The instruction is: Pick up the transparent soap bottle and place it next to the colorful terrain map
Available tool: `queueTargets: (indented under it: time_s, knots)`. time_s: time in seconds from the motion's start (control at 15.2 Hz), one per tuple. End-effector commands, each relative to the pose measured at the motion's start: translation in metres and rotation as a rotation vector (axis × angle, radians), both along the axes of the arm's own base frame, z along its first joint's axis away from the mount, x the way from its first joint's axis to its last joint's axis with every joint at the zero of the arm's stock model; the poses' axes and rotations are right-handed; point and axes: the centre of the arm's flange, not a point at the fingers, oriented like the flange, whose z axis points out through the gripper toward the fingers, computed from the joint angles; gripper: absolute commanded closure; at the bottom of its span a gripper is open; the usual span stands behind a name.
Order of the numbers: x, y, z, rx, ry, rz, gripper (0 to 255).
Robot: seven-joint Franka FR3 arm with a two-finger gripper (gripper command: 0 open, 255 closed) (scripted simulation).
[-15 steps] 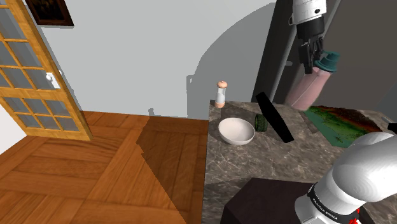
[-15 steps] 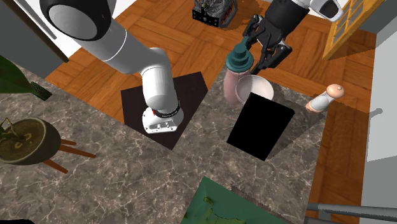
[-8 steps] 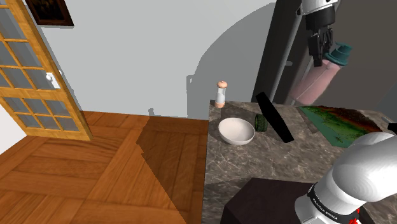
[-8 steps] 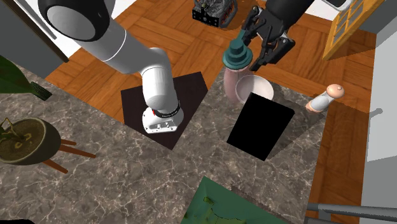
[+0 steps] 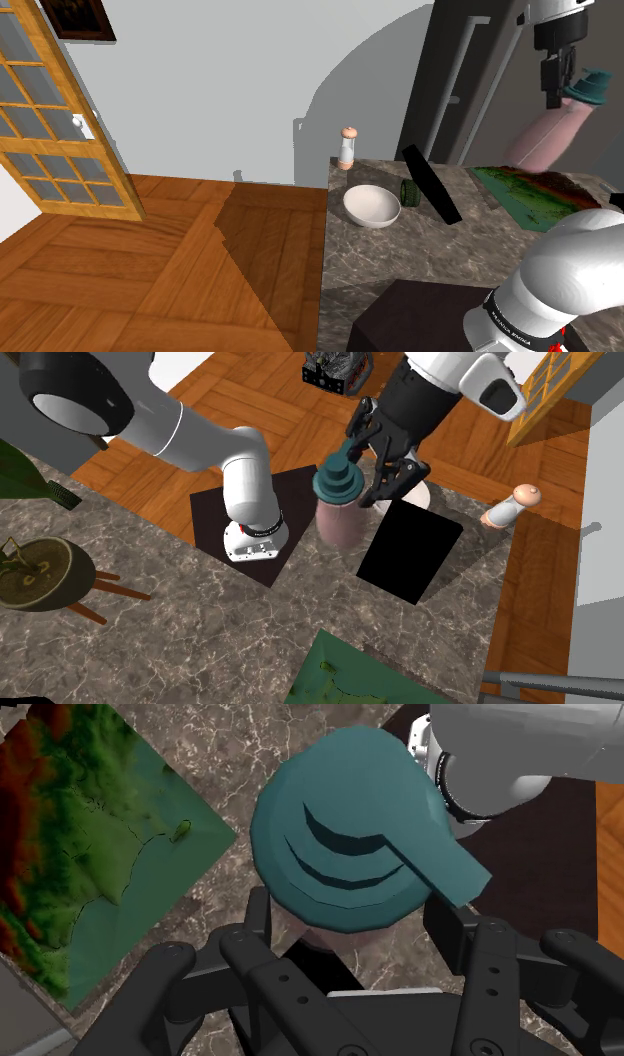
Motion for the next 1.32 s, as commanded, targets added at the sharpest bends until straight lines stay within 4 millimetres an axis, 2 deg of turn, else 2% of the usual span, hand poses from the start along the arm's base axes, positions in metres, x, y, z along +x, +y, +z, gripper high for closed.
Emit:
queueTargets:
  time_s: [0.0,1.25]
  knots:
    - [-0.023,-0.015,0.000,0.000,0.001,0.001,255]
    - [-0.226,-0.162,0.001,0.000,0.001,0.001,255]
